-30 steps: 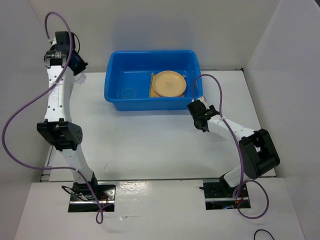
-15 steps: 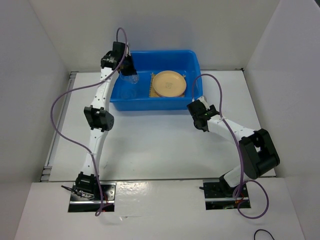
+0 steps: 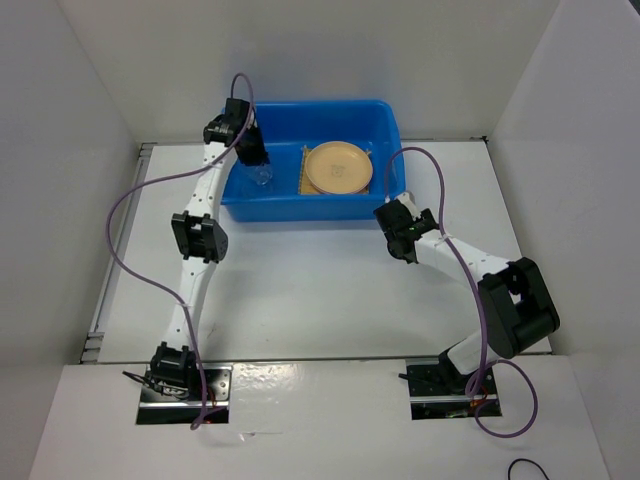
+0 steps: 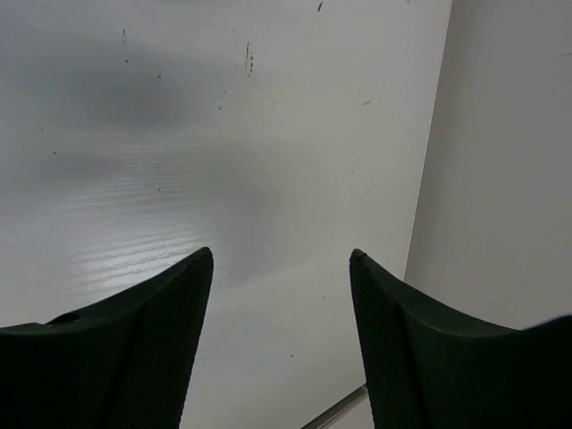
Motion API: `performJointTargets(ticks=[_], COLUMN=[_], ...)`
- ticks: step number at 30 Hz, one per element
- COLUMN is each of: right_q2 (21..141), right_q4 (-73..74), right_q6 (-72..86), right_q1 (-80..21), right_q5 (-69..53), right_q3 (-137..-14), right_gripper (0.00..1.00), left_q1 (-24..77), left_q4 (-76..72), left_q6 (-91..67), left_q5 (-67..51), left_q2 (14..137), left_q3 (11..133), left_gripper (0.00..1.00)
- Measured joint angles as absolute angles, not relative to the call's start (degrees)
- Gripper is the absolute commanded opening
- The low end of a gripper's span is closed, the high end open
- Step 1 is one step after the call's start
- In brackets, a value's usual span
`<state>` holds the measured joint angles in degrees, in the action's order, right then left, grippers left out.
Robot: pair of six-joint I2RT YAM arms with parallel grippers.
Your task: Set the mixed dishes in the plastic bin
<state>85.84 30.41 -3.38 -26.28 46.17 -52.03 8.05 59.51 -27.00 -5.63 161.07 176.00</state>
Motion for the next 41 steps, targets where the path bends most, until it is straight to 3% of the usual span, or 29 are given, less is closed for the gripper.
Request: performJointTargets(ticks=[1,3,4,12,22,26,29,34,36,41], right_q2=[85.8,85.8,85.8,85.8,87.4,87.7,87.5,86.9,86.9,86.1], right_q4=[30.4,30.4,30.4,30.4,30.5,30.9,31.0,30.9,30.9,30.9], right_q6=[-3.4,-3.3,-3.3,-2.9,-2.4,-2.4,-2.4,-2.4,-2.3,-2.3], right_q1=[-26.3,-26.3,-26.3,-26.3,-26.3,-26.3,-26.3,-26.3,-26.3,-26.4], right_q5=[46.3,46.3,46.4,46.9,48.3,48.2,48.0,49.8,50.9,53.0], right_q3=[-52.0,-52.0,-52.0,-52.0,-52.0,-52.0,-52.0,-52.0,-51.9,-51.0], right_gripper=[0.71,0.75,0.78,0.96,0.98,0.98,0.98,0.98,0.98,0.98], left_q1=[8.2,8.4,8.7,11.5,15.5,16.0,17.7,19.2,19.2,19.2], left_q4=[59.6,59.9,60.1,61.3,66.6,66.7,60.9,53.6,53.4,49.0], left_q6=[-27.2,-26.9,-27.0,-26.8,-28.9,-32.4,-33.6,-32.0,-31.2,-28.2], left_q5=[-5.7,-5.6,-5.5,5.7,28.0,37.1,41.7,35.0,32.0,29.1], left_q2=[161.3,161.7,161.7,156.6,118.6,100.2,87.7,79.9,78.3,70.5], left_q3=[176.0,176.2,176.4,177.0,174.5,149.4,119.3,80.1,74.2,73.2], left_gripper=[0.4,0.67,1.0,1.0,1.0,1.0,1.0,1.0,1.0,1.0])
